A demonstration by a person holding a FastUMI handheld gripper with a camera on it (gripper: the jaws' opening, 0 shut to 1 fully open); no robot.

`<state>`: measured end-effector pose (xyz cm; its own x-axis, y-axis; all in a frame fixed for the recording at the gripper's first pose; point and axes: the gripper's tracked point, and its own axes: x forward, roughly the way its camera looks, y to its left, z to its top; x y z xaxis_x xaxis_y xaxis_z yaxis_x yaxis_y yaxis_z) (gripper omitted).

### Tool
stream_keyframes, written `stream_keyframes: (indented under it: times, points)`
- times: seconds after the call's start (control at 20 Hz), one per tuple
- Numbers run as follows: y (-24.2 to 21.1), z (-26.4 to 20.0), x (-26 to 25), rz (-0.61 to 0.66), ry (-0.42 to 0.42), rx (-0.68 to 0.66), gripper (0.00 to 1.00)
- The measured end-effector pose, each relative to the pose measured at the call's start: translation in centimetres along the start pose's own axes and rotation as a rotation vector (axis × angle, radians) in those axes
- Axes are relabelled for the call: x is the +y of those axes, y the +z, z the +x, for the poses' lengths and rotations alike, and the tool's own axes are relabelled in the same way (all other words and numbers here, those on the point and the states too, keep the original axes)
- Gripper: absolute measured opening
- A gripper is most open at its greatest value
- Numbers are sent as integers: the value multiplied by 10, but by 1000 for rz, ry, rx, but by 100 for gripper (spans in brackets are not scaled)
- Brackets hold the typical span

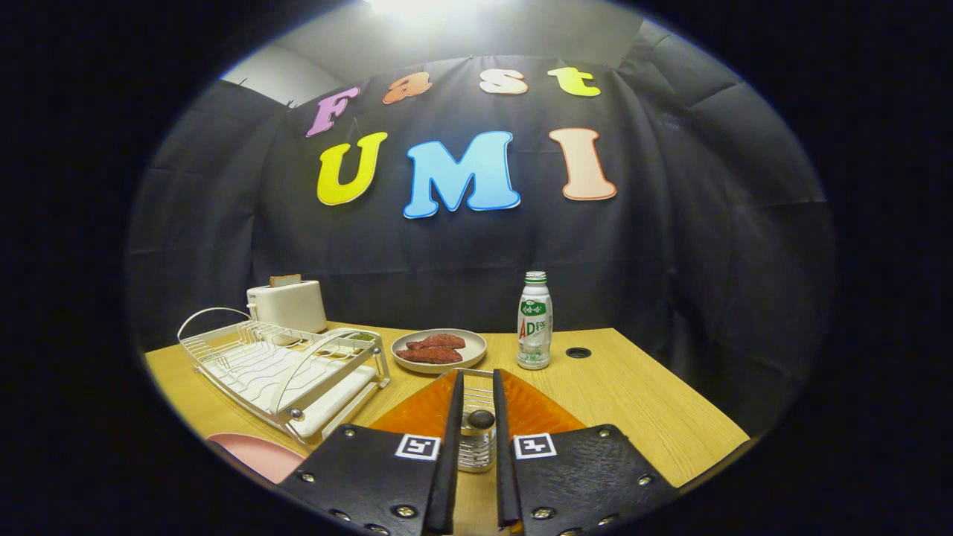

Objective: Take the plate from the dish rack, then take the spoon from the basket and place it into the plate.

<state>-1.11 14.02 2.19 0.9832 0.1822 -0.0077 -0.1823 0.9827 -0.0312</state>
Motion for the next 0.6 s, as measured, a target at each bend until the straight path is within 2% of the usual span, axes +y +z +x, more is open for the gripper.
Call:
stream_keyframes:
  times: [0.45,0.5,0.6]
  points:
    - [-2,13,9,1,-9,8,17]
    - [-2,13,13,0,-4,18,12]
    - [2,11,14,-7,-9,22,12]
